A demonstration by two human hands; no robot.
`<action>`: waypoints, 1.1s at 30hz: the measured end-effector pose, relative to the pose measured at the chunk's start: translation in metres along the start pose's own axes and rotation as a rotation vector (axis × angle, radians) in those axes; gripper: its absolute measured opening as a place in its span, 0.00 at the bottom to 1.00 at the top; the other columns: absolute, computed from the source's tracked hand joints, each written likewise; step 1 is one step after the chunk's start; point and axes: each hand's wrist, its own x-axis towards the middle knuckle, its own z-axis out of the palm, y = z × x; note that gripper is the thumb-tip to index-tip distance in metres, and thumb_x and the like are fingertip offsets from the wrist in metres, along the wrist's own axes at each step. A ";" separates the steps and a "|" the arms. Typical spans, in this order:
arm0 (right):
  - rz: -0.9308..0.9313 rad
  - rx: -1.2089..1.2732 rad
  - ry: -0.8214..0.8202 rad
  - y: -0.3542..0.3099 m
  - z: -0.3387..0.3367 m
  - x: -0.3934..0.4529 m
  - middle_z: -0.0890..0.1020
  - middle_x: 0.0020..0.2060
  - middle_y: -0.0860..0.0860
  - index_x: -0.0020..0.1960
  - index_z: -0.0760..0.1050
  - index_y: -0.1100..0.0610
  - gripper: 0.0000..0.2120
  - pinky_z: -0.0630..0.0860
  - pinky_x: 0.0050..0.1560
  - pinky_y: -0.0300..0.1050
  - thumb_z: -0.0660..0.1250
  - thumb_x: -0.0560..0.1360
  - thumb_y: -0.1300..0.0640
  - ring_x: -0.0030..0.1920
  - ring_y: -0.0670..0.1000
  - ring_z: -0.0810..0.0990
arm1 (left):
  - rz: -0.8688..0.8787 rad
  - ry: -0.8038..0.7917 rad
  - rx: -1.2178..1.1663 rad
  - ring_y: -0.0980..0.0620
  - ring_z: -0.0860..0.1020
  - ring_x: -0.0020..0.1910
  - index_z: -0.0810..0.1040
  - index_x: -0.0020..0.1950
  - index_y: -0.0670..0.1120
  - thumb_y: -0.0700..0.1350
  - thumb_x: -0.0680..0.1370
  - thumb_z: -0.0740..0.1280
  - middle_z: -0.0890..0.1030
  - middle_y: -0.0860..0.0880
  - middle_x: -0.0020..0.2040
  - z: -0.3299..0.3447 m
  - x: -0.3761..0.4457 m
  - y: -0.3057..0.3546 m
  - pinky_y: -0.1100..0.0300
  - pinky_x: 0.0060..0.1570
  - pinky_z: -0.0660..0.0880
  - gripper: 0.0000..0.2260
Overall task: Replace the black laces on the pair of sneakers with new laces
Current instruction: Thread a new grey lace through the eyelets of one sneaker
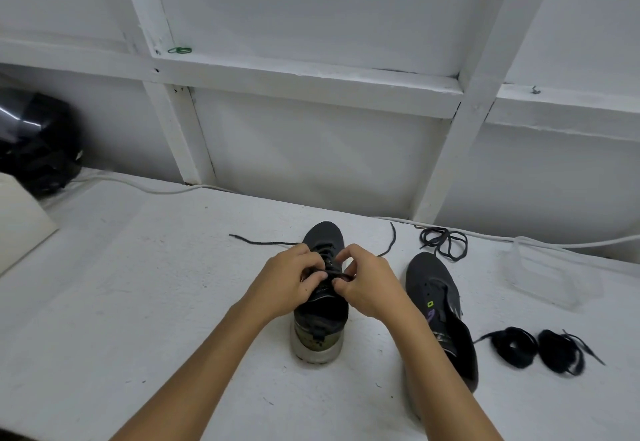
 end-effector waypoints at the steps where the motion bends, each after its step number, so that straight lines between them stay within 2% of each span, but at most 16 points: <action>1: 0.007 0.001 0.000 0.000 0.001 0.000 0.81 0.42 0.47 0.59 0.74 0.48 0.13 0.71 0.34 0.34 0.70 0.76 0.57 0.41 0.45 0.79 | -0.007 0.014 -0.028 0.56 0.76 0.43 0.80 0.49 0.52 0.49 0.79 0.68 0.76 0.57 0.45 0.001 -0.002 -0.002 0.54 0.46 0.77 0.03; 9: -0.034 -0.046 -0.035 -0.003 -0.002 0.002 0.80 0.45 0.46 0.57 0.75 0.45 0.10 0.68 0.34 0.32 0.70 0.78 0.54 0.42 0.44 0.78 | -0.017 0.015 -0.161 0.57 0.79 0.44 0.79 0.47 0.51 0.45 0.78 0.69 0.79 0.57 0.43 -0.005 -0.004 -0.005 0.55 0.45 0.80 0.01; 13: -0.091 -0.083 -0.060 -0.007 -0.007 0.003 0.78 0.42 0.43 0.59 0.80 0.45 0.08 0.68 0.38 0.31 0.67 0.81 0.52 0.45 0.47 0.78 | -0.135 -0.038 -0.311 0.60 0.81 0.47 0.82 0.49 0.54 0.48 0.76 0.73 0.83 0.57 0.45 -0.012 -0.007 -0.010 0.65 0.47 0.79 0.03; 15: -0.082 -0.051 -0.082 -0.007 -0.011 0.006 0.80 0.41 0.42 0.54 0.82 0.45 0.07 0.75 0.43 0.36 0.65 0.82 0.53 0.46 0.48 0.81 | -0.208 -0.058 -0.355 0.62 0.82 0.46 0.83 0.50 0.56 0.48 0.76 0.74 0.84 0.60 0.44 -0.018 -0.009 -0.015 0.70 0.45 0.75 0.04; 17: -0.055 -0.025 -0.109 -0.006 -0.013 0.009 0.81 0.42 0.44 0.50 0.81 0.45 0.07 0.81 0.47 0.46 0.65 0.82 0.54 0.46 0.50 0.83 | -0.221 -0.081 -0.363 0.63 0.82 0.44 0.84 0.49 0.55 0.45 0.77 0.72 0.84 0.62 0.42 -0.023 -0.010 -0.016 0.71 0.45 0.75 0.04; 19: -0.043 -0.046 -0.126 -0.006 -0.014 0.010 0.82 0.43 0.46 0.47 0.79 0.44 0.06 0.82 0.48 0.49 0.67 0.81 0.53 0.45 0.50 0.84 | -0.214 -0.092 -0.343 0.62 0.82 0.45 0.85 0.49 0.53 0.44 0.78 0.71 0.84 0.62 0.42 -0.025 -0.009 -0.014 0.68 0.47 0.77 0.05; 23: -0.030 -0.125 -0.092 -0.006 -0.017 0.013 0.82 0.43 0.47 0.44 0.79 0.46 0.07 0.79 0.44 0.44 0.68 0.80 0.56 0.44 0.50 0.84 | -0.185 -0.069 -0.282 0.60 0.82 0.45 0.84 0.49 0.52 0.44 0.79 0.69 0.84 0.58 0.43 -0.026 -0.006 -0.011 0.64 0.49 0.78 0.05; 26: 0.008 -0.217 -0.043 -0.001 -0.021 0.014 0.80 0.40 0.42 0.43 0.78 0.45 0.10 0.76 0.39 0.43 0.67 0.80 0.58 0.42 0.47 0.82 | -0.163 -0.062 -0.233 0.60 0.82 0.44 0.84 0.48 0.50 0.44 0.80 0.68 0.84 0.57 0.43 -0.024 -0.006 -0.012 0.63 0.48 0.78 0.05; 28: 0.034 -0.300 -0.036 0.000 -0.022 0.013 0.79 0.38 0.39 0.43 0.78 0.44 0.09 0.71 0.36 0.41 0.67 0.80 0.56 0.42 0.44 0.78 | -0.143 -0.064 -0.191 0.60 0.81 0.43 0.84 0.48 0.50 0.44 0.80 0.67 0.83 0.58 0.42 -0.023 -0.006 -0.014 0.63 0.47 0.78 0.05; 31: 0.056 -0.381 -0.007 -0.001 -0.023 0.012 0.78 0.39 0.38 0.41 0.76 0.42 0.10 0.67 0.35 0.40 0.67 0.80 0.54 0.43 0.46 0.77 | -0.090 -0.053 -0.068 0.59 0.77 0.43 0.83 0.48 0.51 0.47 0.80 0.67 0.80 0.61 0.42 -0.022 -0.007 -0.016 0.61 0.45 0.74 0.05; 33: 0.060 -0.395 0.005 -0.002 -0.021 0.012 0.78 0.39 0.38 0.42 0.77 0.42 0.10 0.67 0.35 0.40 0.67 0.80 0.54 0.44 0.46 0.76 | -0.068 -0.043 0.094 0.59 0.71 0.45 0.83 0.50 0.55 0.51 0.81 0.66 0.78 0.63 0.42 -0.022 -0.006 -0.017 0.58 0.47 0.68 0.06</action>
